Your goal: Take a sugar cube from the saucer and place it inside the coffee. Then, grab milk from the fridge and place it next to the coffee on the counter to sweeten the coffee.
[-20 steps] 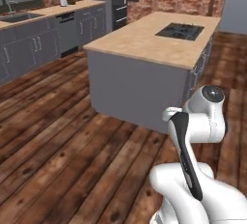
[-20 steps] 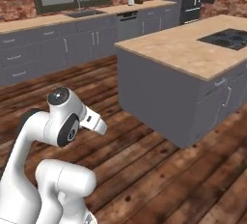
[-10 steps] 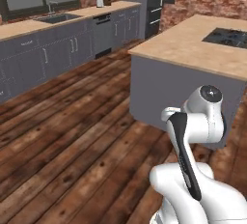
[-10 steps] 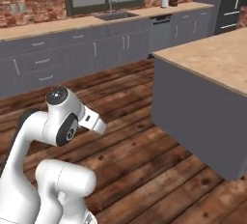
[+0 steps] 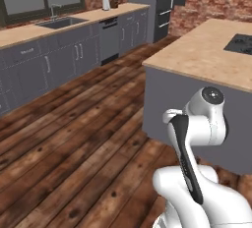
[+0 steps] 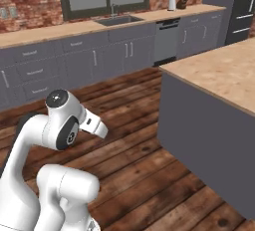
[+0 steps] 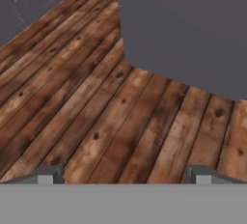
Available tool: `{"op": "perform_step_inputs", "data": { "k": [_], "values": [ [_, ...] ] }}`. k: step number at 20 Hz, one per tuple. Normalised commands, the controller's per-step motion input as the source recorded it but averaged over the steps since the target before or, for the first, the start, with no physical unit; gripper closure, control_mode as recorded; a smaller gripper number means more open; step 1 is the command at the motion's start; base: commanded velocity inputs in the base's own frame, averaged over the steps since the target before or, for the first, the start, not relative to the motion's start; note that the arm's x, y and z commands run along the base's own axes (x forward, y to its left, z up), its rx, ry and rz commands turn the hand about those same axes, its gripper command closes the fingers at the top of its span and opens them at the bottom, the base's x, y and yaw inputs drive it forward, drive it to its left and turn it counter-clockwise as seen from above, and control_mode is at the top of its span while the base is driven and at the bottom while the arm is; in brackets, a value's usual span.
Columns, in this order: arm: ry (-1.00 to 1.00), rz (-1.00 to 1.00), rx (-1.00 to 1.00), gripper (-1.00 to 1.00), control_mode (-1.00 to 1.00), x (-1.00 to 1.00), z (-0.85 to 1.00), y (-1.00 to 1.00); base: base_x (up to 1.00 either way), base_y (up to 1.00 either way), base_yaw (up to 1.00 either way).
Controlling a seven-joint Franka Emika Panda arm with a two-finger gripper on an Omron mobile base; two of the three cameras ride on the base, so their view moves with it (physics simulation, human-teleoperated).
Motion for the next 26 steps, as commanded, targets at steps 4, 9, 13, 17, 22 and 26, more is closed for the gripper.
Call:
{"op": "perform_step_inputs", "data": {
  "k": [4,9,13,17,22,26],
  "values": [
    [0.00,0.00,0.00,-1.00,1.00,0.00,0.00,0.00,1.00,0.11,0.00],
    [0.00,0.00,0.00,-1.00,1.00,0.00,0.00,0.00,1.00,0.18,0.00],
    [0.00,0.00,0.00,-1.00,1.00,0.00,0.00,0.00,1.00,0.14,0.00],
    [0.00,0.00,0.00,-1.00,1.00,0.00,0.00,0.00,1.00,0.11,0.00],
    [0.00,0.00,0.00,-1.00,1.00,0.00,0.00,0.00,1.00,0.04,0.00],
    [0.00,0.00,0.00,-1.00,1.00,0.00,0.00,0.00,1.00,0.11,0.00]
  ]
}}
